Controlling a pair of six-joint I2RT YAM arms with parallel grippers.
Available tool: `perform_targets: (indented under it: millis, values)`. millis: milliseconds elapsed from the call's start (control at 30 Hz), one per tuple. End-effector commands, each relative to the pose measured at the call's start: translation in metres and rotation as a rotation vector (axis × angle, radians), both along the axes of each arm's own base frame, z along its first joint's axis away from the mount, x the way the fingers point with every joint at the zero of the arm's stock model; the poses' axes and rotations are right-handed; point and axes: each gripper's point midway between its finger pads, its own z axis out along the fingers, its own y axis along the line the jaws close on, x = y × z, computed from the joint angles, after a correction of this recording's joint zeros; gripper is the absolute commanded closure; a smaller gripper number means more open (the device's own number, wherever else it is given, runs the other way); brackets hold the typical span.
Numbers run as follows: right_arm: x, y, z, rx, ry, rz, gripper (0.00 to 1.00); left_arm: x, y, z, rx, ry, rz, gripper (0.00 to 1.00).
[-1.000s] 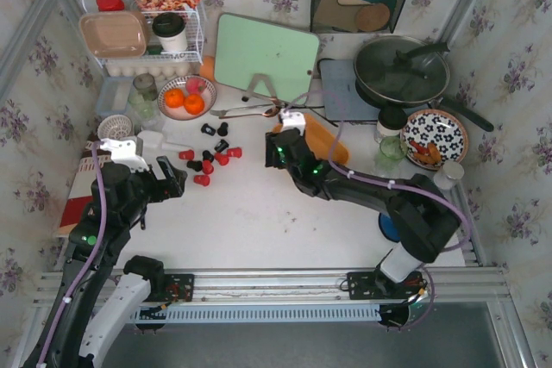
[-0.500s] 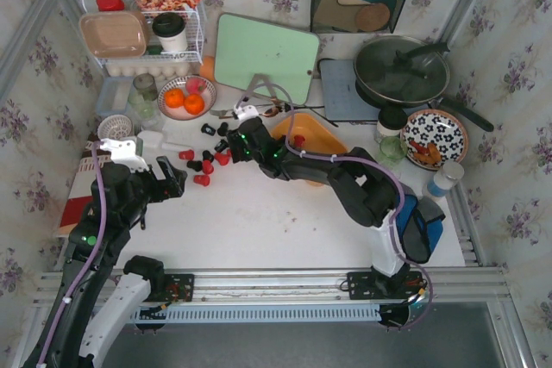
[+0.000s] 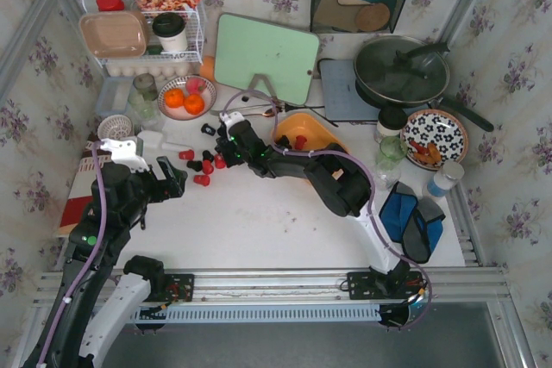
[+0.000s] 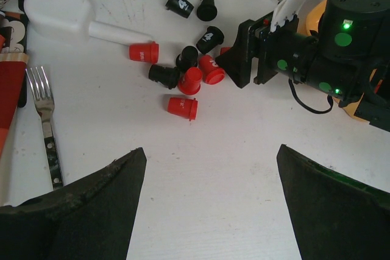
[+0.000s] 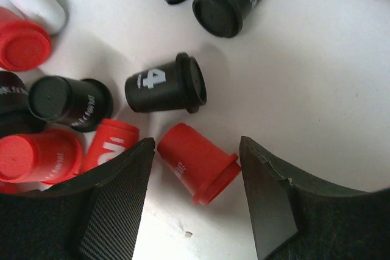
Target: Mix the coffee capsules in the storage basket
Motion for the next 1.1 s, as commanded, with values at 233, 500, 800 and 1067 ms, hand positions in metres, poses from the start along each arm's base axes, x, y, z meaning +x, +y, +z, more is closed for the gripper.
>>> perform_targets:
  millis: [233, 500, 800, 1067]
  values:
    - [-0.007, -0.006, -0.013, -0.018, 0.032, -0.005, 0.43, 0.005, -0.004, 0.009, -0.018, -0.038, -0.011, 0.1]
    - [-0.011, -0.004, 0.0, 0.027, 0.037, 0.0, 0.52, 0.004, -0.003, 0.008, -0.015, -0.036, -0.01, 0.1]
    - [-0.014, -0.022, 0.051, 0.068, -0.039, -0.045, 0.52, 0.005, -0.003, 0.008, -0.015, -0.037, -0.008, 0.1]
    - [-0.024, -0.085, 0.098, 0.022, -0.171, -0.198, 0.51, 0.004, -0.003, 0.008, -0.015, -0.036, -0.008, 0.1]
